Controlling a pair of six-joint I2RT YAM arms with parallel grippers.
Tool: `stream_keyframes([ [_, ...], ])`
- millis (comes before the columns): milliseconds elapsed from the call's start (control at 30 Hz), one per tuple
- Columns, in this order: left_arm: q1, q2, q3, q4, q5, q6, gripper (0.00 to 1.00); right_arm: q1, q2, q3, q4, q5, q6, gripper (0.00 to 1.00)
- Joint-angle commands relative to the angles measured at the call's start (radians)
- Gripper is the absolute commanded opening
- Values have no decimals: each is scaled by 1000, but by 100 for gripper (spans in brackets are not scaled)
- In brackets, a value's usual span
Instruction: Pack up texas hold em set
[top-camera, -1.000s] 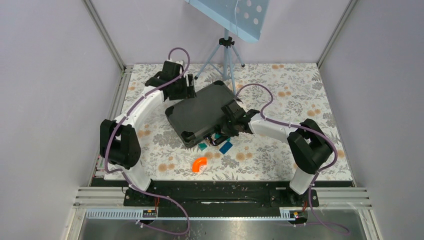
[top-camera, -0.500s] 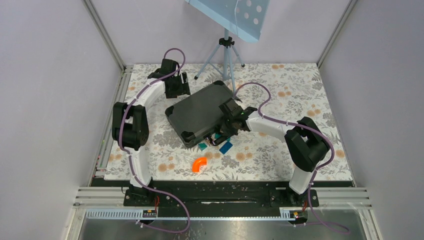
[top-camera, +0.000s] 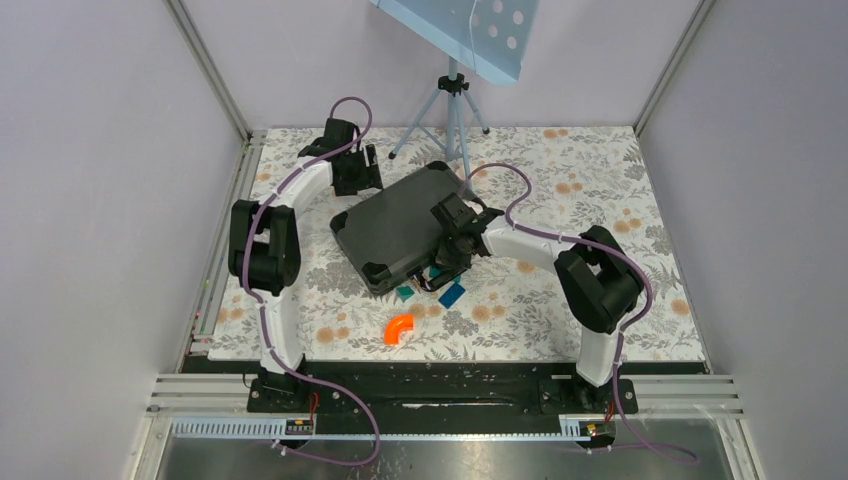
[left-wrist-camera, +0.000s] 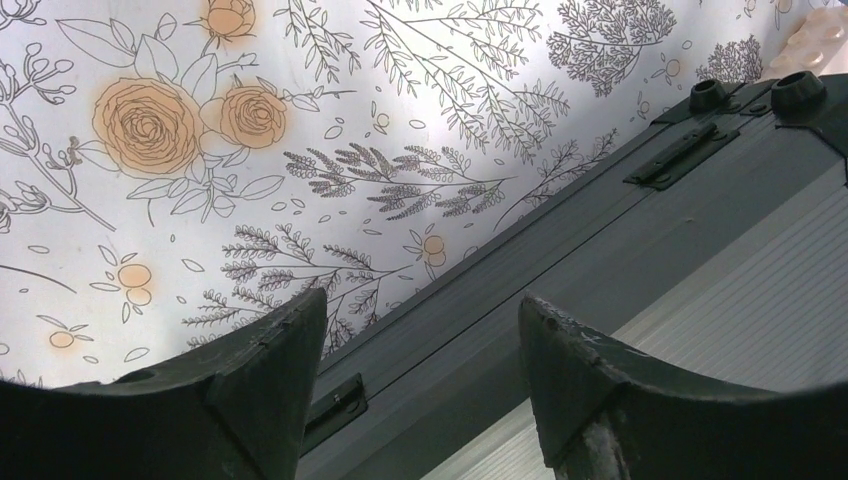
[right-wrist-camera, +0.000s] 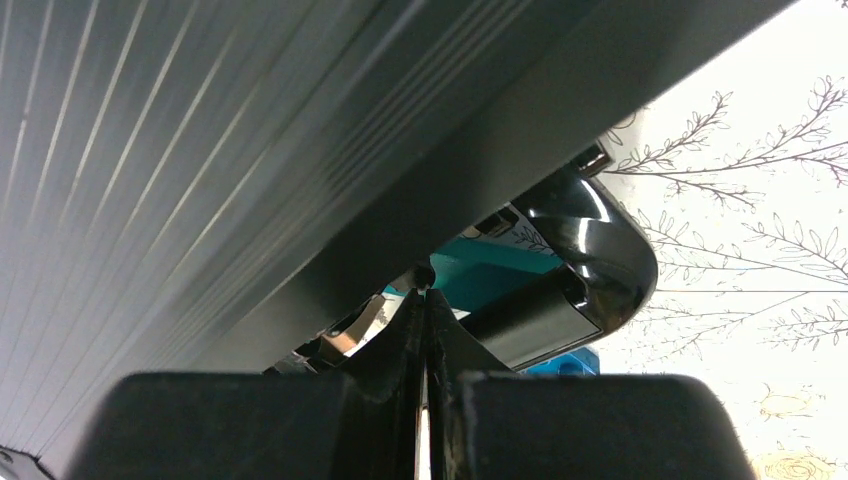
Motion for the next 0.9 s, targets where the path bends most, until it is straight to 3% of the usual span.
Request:
stream_keyframes([
  [0, -11, 28, 10, -31, 67, 10, 69, 11, 33, 39, -108, 5, -14, 0],
  [367, -29, 28, 0, -34, 55, 26, 69, 24, 84, 56, -150, 109, 9, 0],
  [867, -52, 33, -2, -34, 52, 32, 68, 59, 103, -66, 31, 144, 137, 0],
])
